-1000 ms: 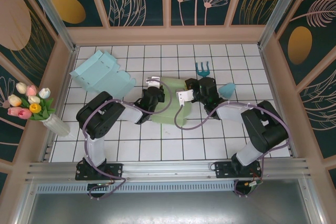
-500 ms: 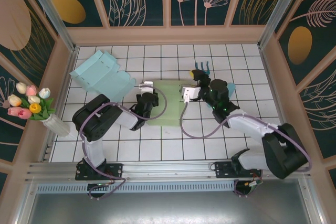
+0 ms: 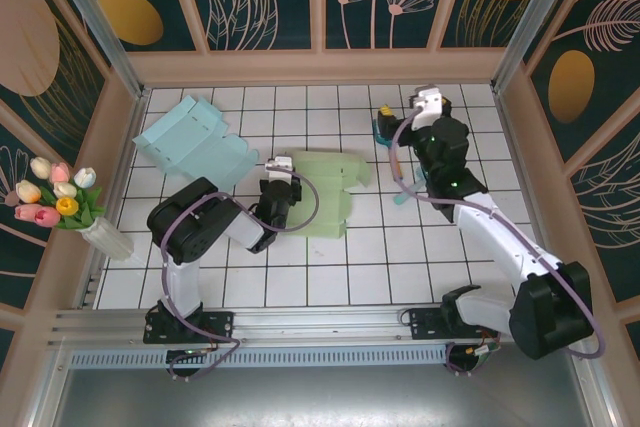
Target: Fold the paper box
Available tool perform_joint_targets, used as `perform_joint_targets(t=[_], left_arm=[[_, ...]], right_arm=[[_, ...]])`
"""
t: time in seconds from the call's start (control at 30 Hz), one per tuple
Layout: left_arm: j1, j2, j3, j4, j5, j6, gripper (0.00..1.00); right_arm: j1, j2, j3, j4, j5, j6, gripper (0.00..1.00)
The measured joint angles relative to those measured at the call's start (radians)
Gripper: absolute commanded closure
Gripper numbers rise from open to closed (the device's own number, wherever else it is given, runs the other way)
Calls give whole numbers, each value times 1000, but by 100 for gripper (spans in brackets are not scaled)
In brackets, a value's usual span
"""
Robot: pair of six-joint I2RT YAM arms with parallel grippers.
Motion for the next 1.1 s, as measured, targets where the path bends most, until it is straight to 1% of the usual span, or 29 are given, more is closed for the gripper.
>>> perform_joint_targets(t=[0.07,0.1,0.17,0.37,0.6,0.87,1.1], left_arm=[[0,2,4,0,3,7,94],[0,4,8,0,3,11,94],[0,8,19,0,5,16,94],[0,11,21,0,11,24,93],[0,13,21,-1,23,27,93],[0,13,22,-5,24,28,94],[6,23,40,-23,12,30,93]], right_arm=[[0,6,-6,-38,-23,104,11],[7,12,-12,-54,-38,150,13],[31,27,-26,-70,-60,224,13],[153,88,-92,-57,-83,381,13],[168,164,-156,5,-162,576,18],[171,219,-195,92,-203,699,23],[214,223,-214,134,-198,744,26]])
